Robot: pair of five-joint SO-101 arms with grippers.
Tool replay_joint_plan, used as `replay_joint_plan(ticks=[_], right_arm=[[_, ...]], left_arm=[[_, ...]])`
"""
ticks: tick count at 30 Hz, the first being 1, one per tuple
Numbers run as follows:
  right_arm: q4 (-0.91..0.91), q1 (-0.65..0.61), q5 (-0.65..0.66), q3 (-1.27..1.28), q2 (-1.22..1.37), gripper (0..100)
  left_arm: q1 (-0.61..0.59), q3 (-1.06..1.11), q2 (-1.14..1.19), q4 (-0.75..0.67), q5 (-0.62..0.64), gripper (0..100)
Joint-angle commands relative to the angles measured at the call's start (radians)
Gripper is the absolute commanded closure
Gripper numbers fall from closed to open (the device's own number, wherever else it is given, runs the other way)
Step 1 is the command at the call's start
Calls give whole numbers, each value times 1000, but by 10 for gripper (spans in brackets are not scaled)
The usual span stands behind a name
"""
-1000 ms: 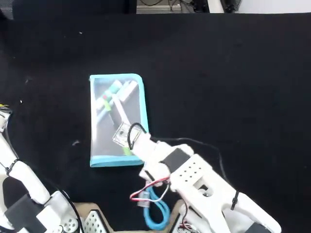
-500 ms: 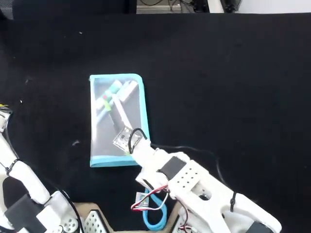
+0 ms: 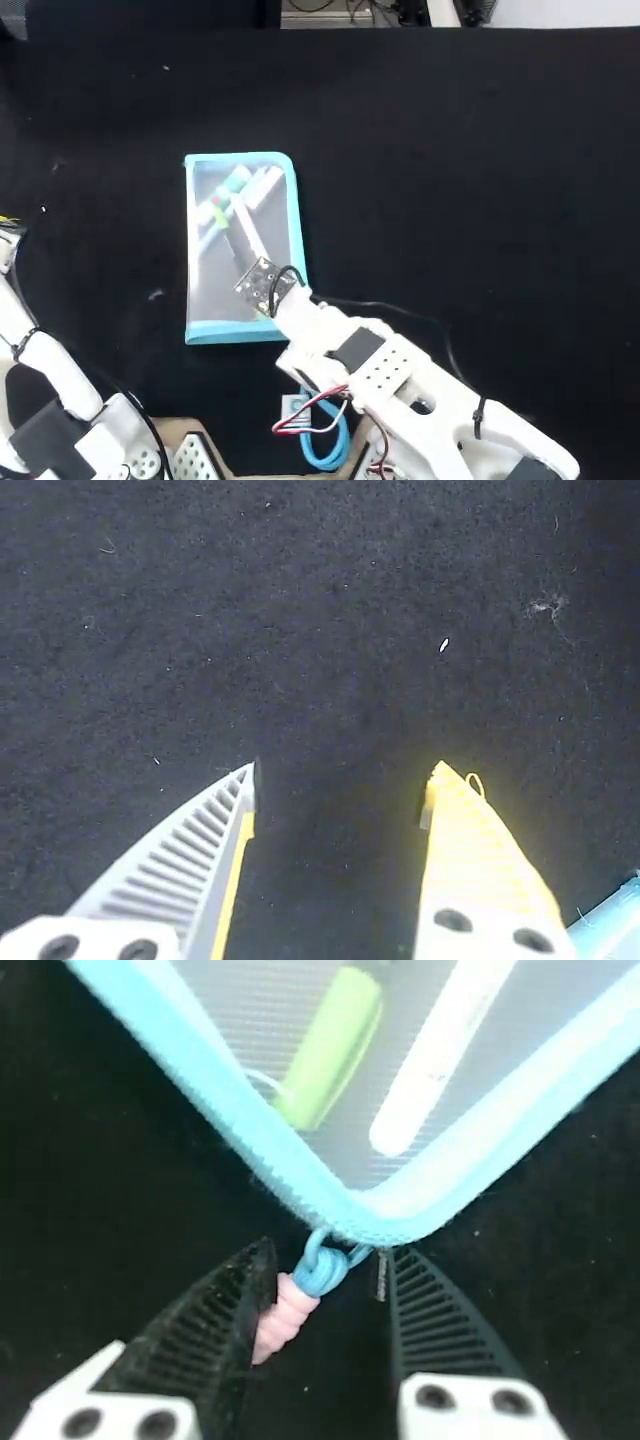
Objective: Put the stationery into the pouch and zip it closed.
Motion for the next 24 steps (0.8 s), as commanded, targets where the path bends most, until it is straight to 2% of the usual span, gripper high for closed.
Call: replay_joint_plan(ticks=[1, 10, 13, 17, 24], right_arm=[[-20, 49, -6, -47, -19, 832], [-12, 63, -2, -50, 79, 845], [-17, 63, 0, -58, 97, 978], [0, 66, 20, -68, 53, 989], [327, 114, 170, -335, -134, 988]], left_arm=[[1, -56, -17, 5, 8, 730], [2, -56, -17, 5, 8, 730], [22, -50, -17, 5, 8, 730], [67, -47, -17, 25, 6, 730], [203, -47, -17, 80, -72, 730]])
